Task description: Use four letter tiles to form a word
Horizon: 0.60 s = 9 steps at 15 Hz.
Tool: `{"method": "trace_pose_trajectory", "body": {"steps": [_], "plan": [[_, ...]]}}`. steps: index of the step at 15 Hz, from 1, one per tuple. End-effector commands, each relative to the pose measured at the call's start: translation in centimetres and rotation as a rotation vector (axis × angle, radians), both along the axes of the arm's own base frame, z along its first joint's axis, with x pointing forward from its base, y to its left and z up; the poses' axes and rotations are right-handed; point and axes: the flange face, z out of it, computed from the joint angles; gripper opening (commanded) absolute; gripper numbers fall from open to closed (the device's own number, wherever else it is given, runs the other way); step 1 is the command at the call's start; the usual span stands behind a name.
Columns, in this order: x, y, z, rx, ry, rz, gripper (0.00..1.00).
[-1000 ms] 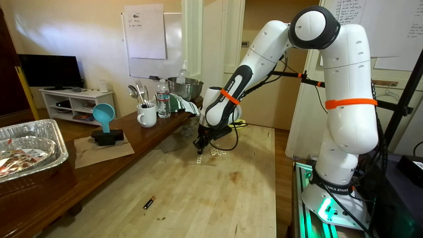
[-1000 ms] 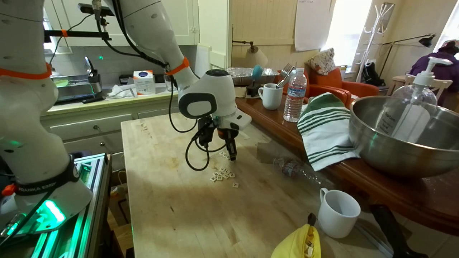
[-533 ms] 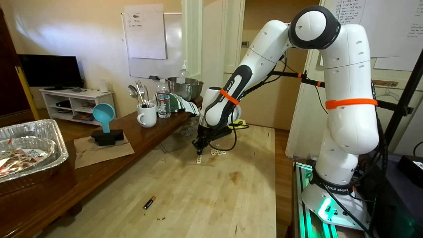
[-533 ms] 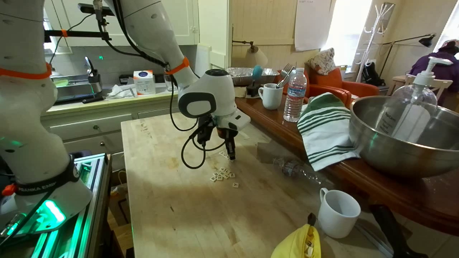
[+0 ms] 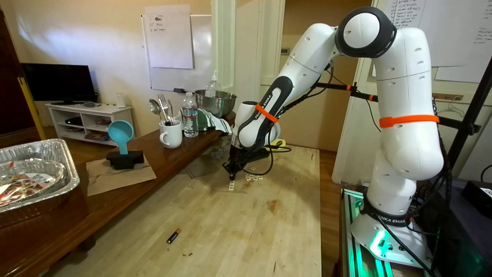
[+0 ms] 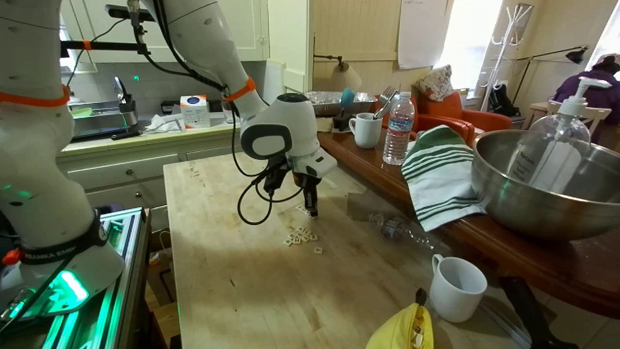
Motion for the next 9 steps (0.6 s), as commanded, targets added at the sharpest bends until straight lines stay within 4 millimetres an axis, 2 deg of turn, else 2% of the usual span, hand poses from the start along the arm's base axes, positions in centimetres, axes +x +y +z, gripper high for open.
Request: {"method": "trace_pose_trajectory", "body": {"steps": [1,9], "plan": [[-0.25,0.06,-1.04,0.013,0.047,-0.038,0.00],[-0.38,0.62,-1.10,0.028,0.050,-0.040,0.00]]}}
